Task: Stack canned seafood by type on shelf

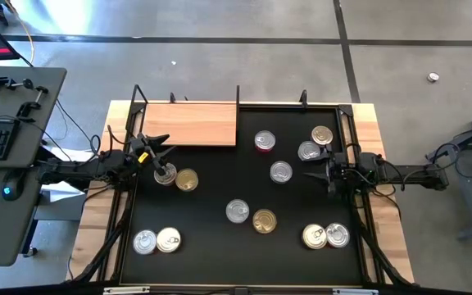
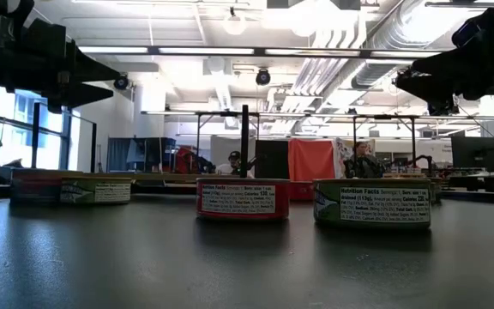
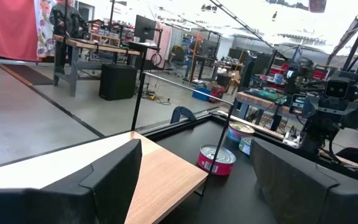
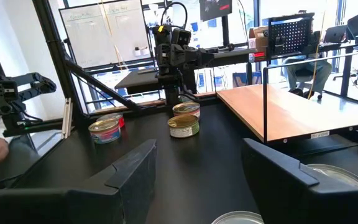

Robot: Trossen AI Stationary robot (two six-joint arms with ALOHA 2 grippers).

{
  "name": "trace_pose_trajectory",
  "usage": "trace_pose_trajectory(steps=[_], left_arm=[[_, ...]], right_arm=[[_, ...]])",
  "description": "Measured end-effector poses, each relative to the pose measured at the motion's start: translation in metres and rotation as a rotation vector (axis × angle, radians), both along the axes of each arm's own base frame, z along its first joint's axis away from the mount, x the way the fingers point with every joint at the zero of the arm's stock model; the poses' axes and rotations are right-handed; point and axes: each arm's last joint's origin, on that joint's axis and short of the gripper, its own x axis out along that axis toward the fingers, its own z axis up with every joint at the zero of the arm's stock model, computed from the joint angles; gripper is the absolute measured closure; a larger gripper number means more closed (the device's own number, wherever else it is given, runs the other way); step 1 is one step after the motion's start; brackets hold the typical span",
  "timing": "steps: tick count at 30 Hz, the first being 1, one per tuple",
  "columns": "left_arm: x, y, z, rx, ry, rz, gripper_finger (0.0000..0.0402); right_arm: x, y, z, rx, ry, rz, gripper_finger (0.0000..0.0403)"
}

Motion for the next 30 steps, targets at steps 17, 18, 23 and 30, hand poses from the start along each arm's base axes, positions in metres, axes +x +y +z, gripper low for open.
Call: trace_pose_trajectory(steps=[17, 18, 23, 30], left_arm=[[0.0, 0.0, 0.0001, 0.0, 0.0, 0.0, 0.011], [0.0, 0.0, 0.0, 0.0, 0.0, 0.0, 0.011], [0.0, 0.0, 0.0001, -0.006, -0.005, 0.0, 0.011], [0.0, 0.0, 0.0002, -0.015, -0.013, -0.001, 0.011]], right_arm=[[0.0, 0.0, 0.0, 0.0, 0.0, 0.0, 0.0179], [0.0, 0.0, 0.0, 0.0, 0.0, 0.0, 0.0179], [0.0, 0.0, 0.0, 0.0, 0.0, 0.0, 0.0179], [0.0, 0.0, 0.0, 0.0, 0.0, 0.0, 0.0179]])
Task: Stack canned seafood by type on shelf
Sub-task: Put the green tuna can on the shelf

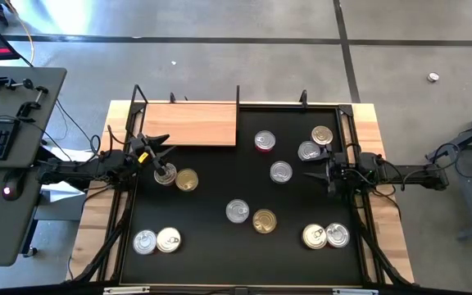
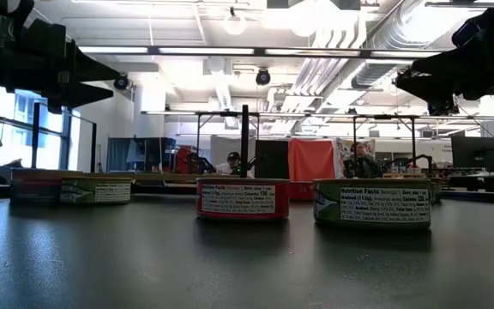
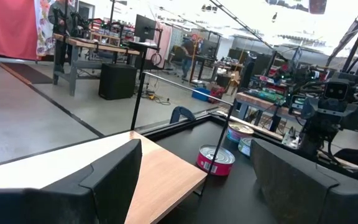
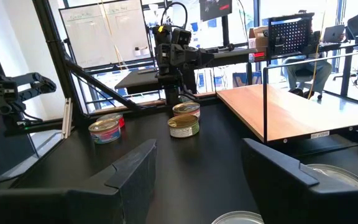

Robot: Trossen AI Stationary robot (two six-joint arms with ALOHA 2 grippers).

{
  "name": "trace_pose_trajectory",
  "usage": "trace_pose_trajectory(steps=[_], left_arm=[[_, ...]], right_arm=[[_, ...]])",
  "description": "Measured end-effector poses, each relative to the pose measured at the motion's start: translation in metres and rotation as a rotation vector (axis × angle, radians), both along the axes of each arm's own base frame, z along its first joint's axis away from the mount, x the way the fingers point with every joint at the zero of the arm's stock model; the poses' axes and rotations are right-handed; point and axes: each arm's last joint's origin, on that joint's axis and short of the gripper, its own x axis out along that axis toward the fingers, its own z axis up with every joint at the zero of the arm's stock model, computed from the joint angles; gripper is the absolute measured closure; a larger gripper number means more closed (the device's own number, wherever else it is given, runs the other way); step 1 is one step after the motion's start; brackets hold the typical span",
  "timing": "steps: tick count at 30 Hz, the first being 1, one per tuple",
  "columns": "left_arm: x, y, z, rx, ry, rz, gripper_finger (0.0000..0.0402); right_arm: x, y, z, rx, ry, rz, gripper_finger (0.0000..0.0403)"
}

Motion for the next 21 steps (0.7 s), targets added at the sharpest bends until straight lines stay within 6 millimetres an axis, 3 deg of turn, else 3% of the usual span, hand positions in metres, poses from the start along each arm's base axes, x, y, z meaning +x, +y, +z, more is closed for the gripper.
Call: trace_pose_trajectory(steps=[5, 11, 17, 21], left_arm=[[0.0, -0.001, 0.013, -0.124, -0.232, -0.076, 0.011], [0.012, -0.011, 0.037, 0.103, -0.369, -0.392, 0.011], [0.055, -0.018, 0.047, 0.113, -0.168, -0.423, 0.011], [0.091, -0.029, 0.04, 0.082, -0.002, -0.483, 0.011]], right_arm=[[0.0, 0.0, 0.0, 0.0, 0.0, 0.0, 0.0179], [0.0, 0.0, 0.0, 0.0, 0.0, 0.0, 0.0179], [0.0, 0.0, 0.0, 0.0, 0.0, 0.0, 0.0179], [0.0, 0.0, 0.0, 0.0, 0.0, 0.0, 0.0179]])
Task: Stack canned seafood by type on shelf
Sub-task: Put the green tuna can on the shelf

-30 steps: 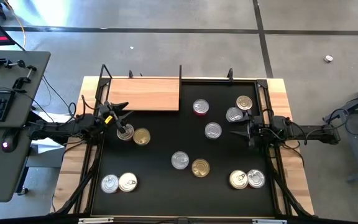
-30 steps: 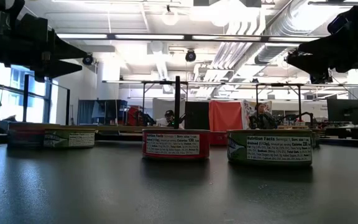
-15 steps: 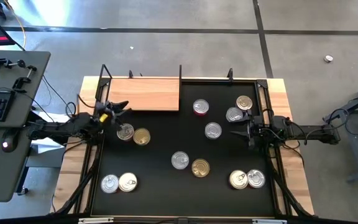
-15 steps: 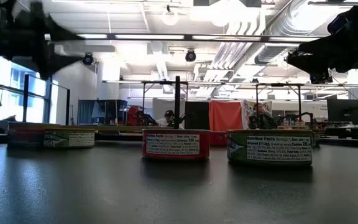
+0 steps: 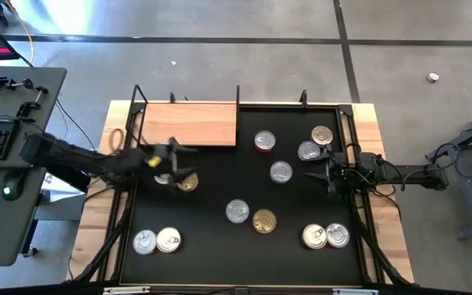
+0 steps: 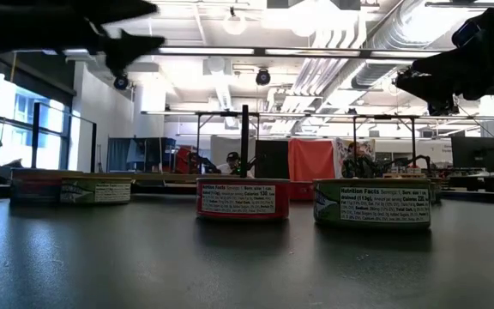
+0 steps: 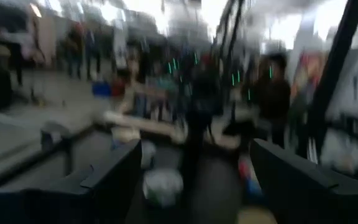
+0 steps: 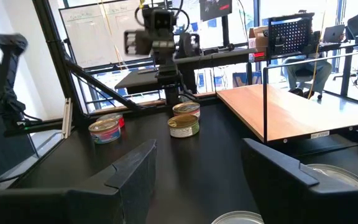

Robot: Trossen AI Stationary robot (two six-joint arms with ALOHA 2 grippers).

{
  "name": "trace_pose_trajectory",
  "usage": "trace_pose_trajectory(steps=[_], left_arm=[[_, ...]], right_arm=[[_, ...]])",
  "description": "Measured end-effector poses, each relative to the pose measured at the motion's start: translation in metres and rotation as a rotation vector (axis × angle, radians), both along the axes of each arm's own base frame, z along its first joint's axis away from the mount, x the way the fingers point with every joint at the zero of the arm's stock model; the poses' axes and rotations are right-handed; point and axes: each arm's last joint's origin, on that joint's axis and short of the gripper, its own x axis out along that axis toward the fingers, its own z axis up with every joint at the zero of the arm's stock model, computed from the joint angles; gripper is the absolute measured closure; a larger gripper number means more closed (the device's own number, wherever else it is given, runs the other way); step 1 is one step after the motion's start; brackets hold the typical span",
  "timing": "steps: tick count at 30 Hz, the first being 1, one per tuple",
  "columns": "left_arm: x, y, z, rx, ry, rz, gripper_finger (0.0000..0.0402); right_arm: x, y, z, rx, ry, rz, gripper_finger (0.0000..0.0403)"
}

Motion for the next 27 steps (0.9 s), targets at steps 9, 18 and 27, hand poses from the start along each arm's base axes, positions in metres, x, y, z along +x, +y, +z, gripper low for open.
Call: trace_pose_trajectory(steps=[9, 18, 27], left_arm=[[0.043, -0.033, -0.028, -0.013, 0.213, -0.123, 0.011], [0.064, -0.047, -0.037, -0.001, 0.212, -0.234, 0.011], [0.09, -0.079, -0.012, 0.485, 0.633, -0.047, 0.011]], right_arm=[[0.0, 0.0, 0.0, 0.0, 0.0, 0.0, 0.0179], [0.0, 0.0, 0.0, 0.0, -0.001, 0.0, 0.0179], [0.0, 0.0, 0.0, 0.0, 0.0, 0.0, 0.0179]])
